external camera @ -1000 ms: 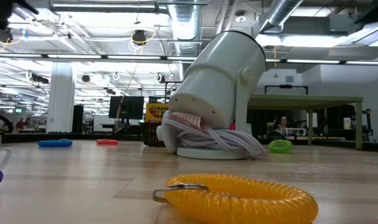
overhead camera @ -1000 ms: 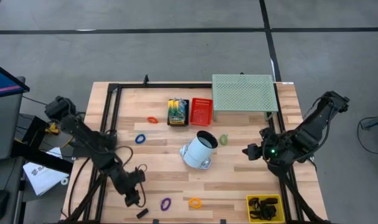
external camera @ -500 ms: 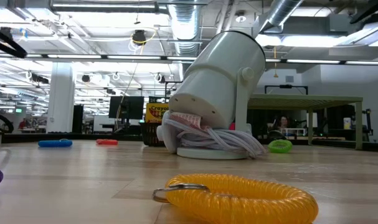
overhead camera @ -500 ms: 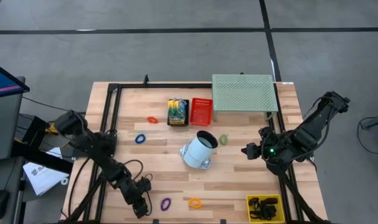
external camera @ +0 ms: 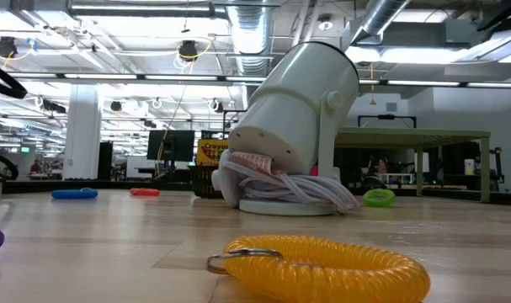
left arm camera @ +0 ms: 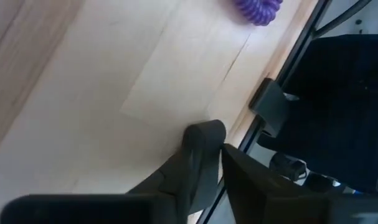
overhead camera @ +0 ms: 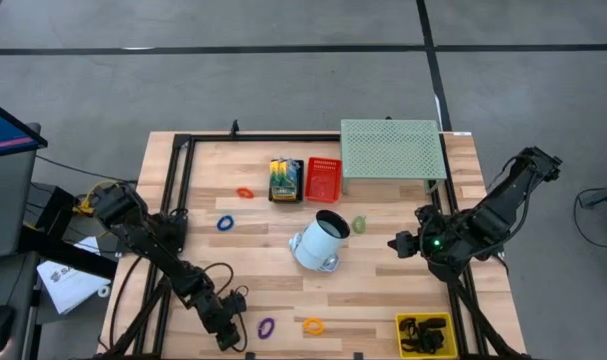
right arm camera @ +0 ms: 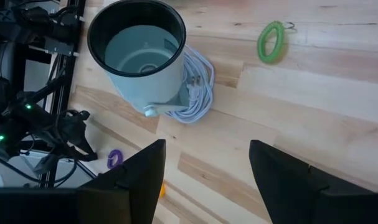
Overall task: Pick & Place Office Desk Supplies
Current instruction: Put the black rubber band into the yellow bin
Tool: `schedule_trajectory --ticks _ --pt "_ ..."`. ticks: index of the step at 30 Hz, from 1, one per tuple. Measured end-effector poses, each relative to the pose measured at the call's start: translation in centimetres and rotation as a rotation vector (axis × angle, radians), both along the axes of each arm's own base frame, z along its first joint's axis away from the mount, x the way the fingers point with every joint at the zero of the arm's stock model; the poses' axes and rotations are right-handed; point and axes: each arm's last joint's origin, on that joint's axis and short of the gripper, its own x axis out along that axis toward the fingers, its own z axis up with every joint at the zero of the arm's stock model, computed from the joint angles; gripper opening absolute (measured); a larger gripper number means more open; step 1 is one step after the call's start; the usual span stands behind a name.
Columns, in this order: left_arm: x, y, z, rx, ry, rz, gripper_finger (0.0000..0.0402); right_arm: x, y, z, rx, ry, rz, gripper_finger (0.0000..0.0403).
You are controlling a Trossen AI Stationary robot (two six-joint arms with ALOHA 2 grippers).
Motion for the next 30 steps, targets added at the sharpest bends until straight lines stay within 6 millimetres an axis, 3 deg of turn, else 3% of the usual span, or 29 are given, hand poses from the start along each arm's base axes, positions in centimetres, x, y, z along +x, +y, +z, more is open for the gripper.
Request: schedule_trajectory --ticks 5,9,14,17,21,30 --pt "0.4 0.4 0.2 0.013 -0.030 0.005 0.0010 0.0 0.0 0.0 -0.001 0.001 0.001 0.0228" --pt "0.9 0.7 0.9 0.017 -0.105 -0.037 0.0003 0.0 0.0 0.0 -0.009 -0.002 0.001 0.0228" --pt "2.5 2.8 4.6 -0.005 -0.308 -0.060 0.0001 0.3 -0.3 0.2 -0.046 -0.051 -0.039 0.0228" --pt "3.5 5.4 7.5 0.011 -0.446 -0.036 0.0001 0.6 -0.5 0.3 -0.075 -0.094 -0.061 0.0228" --pt "4.7 10.2 11.4 0.036 -0.638 0.062 0.0001 1.3 -0.6 0.8 -0.121 -0.191 -0.096 0.0228" --pt "8.2 21.6 17.1 0.161 -0.919 0.248 0.0001 1.7 -2.1 4.0 -0.336 -0.442 -0.161 0.0228"
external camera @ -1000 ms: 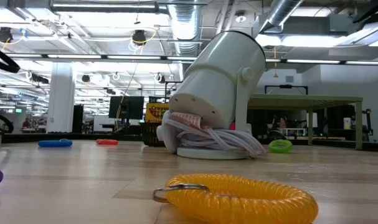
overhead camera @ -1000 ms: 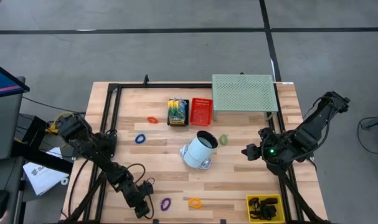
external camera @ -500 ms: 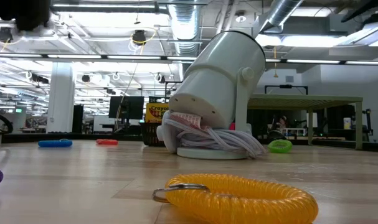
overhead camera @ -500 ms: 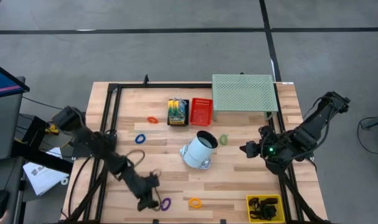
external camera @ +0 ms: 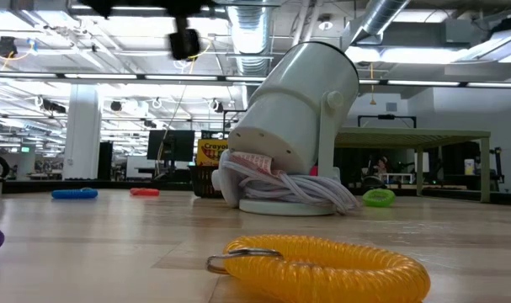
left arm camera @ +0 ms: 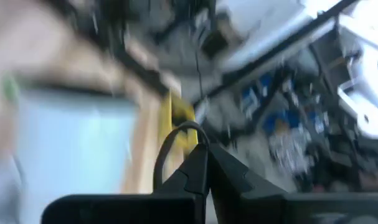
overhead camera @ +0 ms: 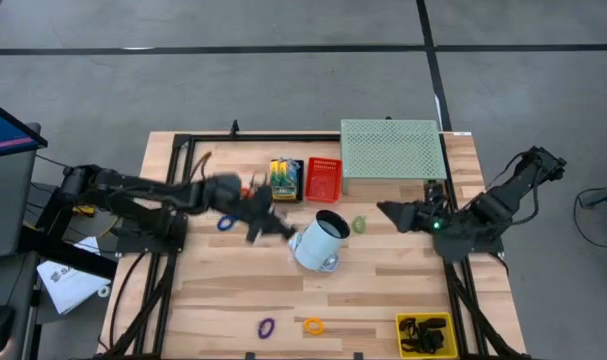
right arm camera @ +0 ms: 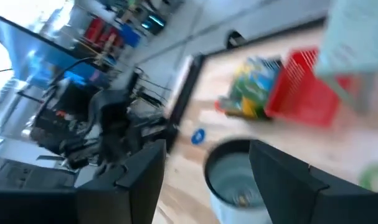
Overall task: Pick & Place Office Desk Supplies
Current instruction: Put the black rubber band into the yellow bin
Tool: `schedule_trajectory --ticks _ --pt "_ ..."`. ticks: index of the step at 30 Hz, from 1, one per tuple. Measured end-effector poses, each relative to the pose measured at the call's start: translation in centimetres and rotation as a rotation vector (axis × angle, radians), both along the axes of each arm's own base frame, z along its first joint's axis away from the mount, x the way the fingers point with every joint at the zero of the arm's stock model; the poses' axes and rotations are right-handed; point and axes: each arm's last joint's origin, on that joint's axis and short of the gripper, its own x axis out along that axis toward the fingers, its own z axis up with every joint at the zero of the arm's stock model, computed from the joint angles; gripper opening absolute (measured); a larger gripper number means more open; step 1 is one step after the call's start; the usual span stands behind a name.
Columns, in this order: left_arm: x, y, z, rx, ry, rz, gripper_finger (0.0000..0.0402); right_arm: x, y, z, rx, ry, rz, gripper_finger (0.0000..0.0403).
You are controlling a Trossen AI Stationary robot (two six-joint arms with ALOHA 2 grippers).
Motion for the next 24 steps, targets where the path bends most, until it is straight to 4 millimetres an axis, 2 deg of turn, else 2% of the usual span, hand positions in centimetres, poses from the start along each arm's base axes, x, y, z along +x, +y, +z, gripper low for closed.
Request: schedule_trajectory --ticks 4,8,15,21,24 --pt "2.5 3.5 2.4 0.008 -0.151 0.085 0.0000 0.2 -0.8 1.8 -0.129 -0.001 0.084 0.0228" --pt "5.6 5.2 4.4 0.009 -0.220 0.123 0.0000 0.4 -1.6 2.4 -0.190 0.022 0.153 0.0228" --pt "11.0 5.5 7.2 0.015 -0.312 0.103 0.0000 1.6 -2.5 2.3 -0.254 0.074 0.184 0.0228" --pt "13.0 5.5 9.6 0.010 -0.421 0.096 0.0000 2.4 -2.8 2.4 -0.315 0.092 0.172 0.0228" --pt "13.6 5.5 10.0 0.012 -0.438 0.097 0.0000 2.6 -3.1 2.5 -0.334 0.092 0.160 0.0228"
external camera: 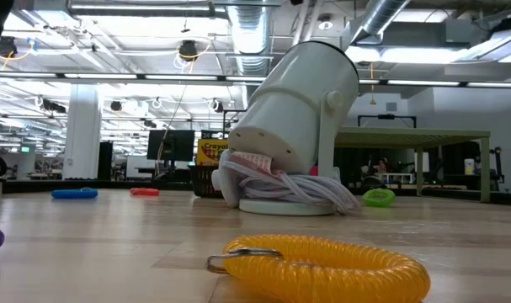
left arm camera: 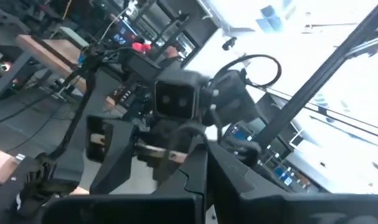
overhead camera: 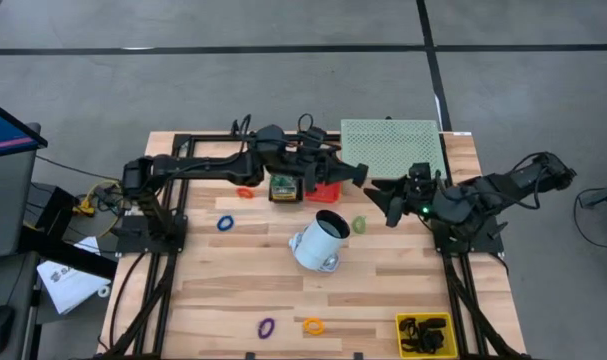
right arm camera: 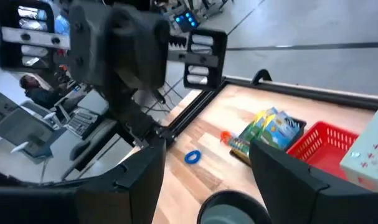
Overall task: Pick & Place Office Desk Supplies
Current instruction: Put the black rubber band into the yellow bin
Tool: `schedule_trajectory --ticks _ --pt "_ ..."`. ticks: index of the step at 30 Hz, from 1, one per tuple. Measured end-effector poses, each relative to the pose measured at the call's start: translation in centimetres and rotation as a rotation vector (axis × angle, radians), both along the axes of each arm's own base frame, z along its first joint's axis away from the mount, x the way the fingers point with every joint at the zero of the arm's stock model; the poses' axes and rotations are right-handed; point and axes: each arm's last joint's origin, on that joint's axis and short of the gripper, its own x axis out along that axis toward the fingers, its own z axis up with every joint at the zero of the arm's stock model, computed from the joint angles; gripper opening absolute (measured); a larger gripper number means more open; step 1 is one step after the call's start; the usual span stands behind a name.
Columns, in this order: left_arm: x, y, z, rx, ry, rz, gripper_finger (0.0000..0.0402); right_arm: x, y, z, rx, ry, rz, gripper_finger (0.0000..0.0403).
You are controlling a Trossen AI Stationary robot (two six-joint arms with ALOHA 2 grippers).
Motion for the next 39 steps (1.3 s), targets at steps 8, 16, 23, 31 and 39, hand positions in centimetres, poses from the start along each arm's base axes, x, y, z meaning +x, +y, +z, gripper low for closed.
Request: schedule_trajectory --ticks 8,16,23,31,39 --pt "0.4 0.1 -0.3 -0.002 0.009 0.014 0.0000 0.7 -0.9 1.0 -0.033 -0.054 0.031 0.0228" --pt "0.4 0.1 -0.3 0.000 0.009 0.014 0.0000 1.7 -1.8 1.1 -0.033 -0.073 0.088 0.0228" --pt "0.4 0.1 -0.3 0.003 0.008 0.013 0.0000 3.4 -1.9 0.8 -0.040 -0.085 0.116 0.0228" --pt "0.3 -0.1 -0.3 0.005 0.008 0.003 0.0000 4.0 -1.1 1.0 -0.056 -0.129 0.146 0.0170" --pt "0.4 -0.1 -0.5 0.011 0.027 0.001 0.0000 3.5 -0.2 1.4 -0.061 -0.151 0.173 0.0011"
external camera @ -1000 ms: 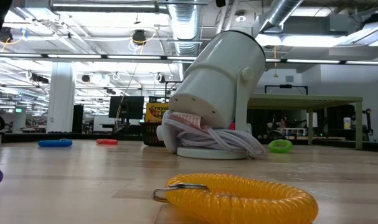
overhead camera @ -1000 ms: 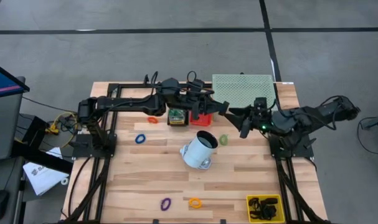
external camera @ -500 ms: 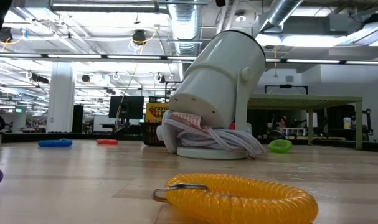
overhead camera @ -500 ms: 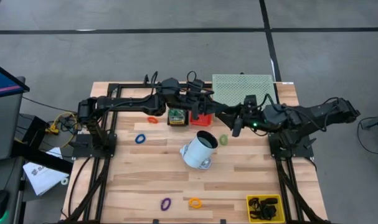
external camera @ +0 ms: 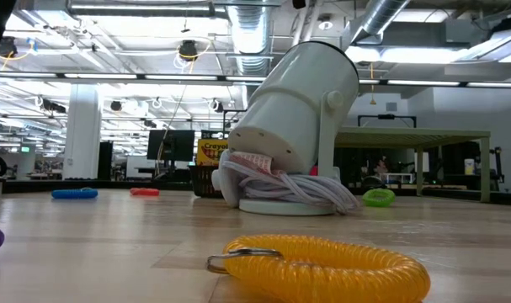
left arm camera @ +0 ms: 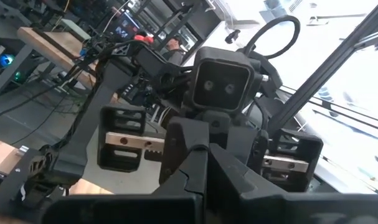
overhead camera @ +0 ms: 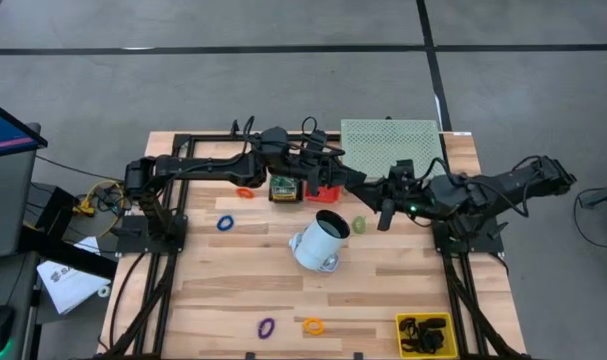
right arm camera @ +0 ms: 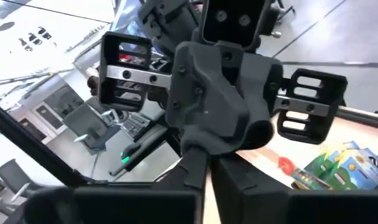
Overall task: Pick & Place Office Desk Supplies
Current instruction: Put the black rubber band into the yellow bin
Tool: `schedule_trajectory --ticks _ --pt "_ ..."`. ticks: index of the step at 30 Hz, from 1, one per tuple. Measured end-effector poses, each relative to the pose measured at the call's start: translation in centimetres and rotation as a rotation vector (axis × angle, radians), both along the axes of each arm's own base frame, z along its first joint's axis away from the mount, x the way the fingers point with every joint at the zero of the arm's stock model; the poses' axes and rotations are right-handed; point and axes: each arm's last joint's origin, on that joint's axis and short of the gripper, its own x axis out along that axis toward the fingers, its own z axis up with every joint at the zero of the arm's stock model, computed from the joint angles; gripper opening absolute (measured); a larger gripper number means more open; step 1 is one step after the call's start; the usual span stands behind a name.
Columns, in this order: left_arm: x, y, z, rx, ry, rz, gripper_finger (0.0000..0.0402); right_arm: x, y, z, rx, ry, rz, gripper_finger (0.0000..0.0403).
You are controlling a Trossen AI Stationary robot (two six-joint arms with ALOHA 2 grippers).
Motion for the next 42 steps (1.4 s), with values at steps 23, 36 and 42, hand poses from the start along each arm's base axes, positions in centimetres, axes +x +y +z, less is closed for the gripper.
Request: schedule_trajectory --ticks 23,36,42 --pt "-4.7 -3.1 1.3 0.172 0.312 -0.187 0.0050 -5.4 1.5 2.3 -0.018 -0.076 -0.209 0.0001" --pt "-15.2 -2.9 7.0 0.419 0.371 0.096 0.0082 -7.4 4.4 -5.4 0.351 0.440 -0.031 0.0000" --pt "-20.0 -2.7 9.2 0.444 0.351 0.287 0.0082 -7.3 10.0 -8.7 0.596 0.710 0.086 0.0000"
